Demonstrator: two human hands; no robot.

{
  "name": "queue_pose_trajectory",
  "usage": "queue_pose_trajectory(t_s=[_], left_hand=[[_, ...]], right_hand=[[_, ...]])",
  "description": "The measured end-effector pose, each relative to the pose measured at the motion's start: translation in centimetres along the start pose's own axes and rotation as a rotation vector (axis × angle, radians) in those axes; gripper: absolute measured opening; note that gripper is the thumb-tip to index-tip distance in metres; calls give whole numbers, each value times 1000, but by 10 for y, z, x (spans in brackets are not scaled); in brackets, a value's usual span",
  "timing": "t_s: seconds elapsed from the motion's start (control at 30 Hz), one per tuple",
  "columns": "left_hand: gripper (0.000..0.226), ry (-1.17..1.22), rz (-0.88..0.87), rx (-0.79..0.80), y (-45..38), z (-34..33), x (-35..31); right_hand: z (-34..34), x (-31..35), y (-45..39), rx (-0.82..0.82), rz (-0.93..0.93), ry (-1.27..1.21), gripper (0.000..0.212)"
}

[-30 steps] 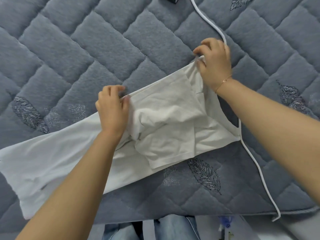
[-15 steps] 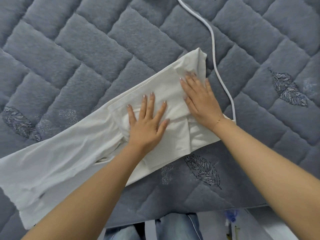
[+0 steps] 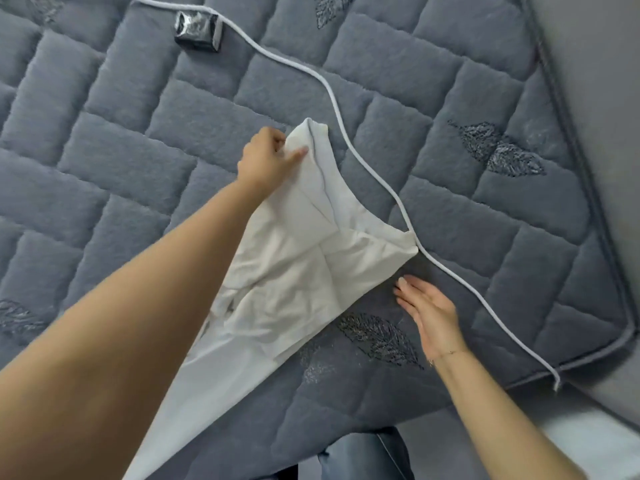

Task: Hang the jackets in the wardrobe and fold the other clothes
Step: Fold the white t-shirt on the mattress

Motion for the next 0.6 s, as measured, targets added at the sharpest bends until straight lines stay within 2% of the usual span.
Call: queue_pose_trajectory(t_s=[0.07,0.13,0.27,0.4,0.47,0.6], left_hand=[[29,160,-8,49,-6,3,-5],[23,250,-19,119,-9,6,-11],[26,362,-28,195,0,20,-18],[14,444,-126,246,23,49,-9],[6,491,-217,253,42,71,1],[15,580,-347,313,93,126,46]], right_hand=[[-14,9,-8,119,19,-6,40],[-29,19,-16,166,37,-26,39],[-47,29,-14,56,158,-66,19],[-59,27,33,-19,439,11,2],[-66,22,68,-61,594,133,14],[-90,-8,150,-60,881,409,15]])
Point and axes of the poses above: each hand's wrist, its own y-axis away from the middle knuckle, its own z-axis out of the back of the hand, x = y × z, the point moved 2 cm from there along -y, towards the middle knuckle, and after that the axes turned 1 degree about -z, right-handed, at the moved point
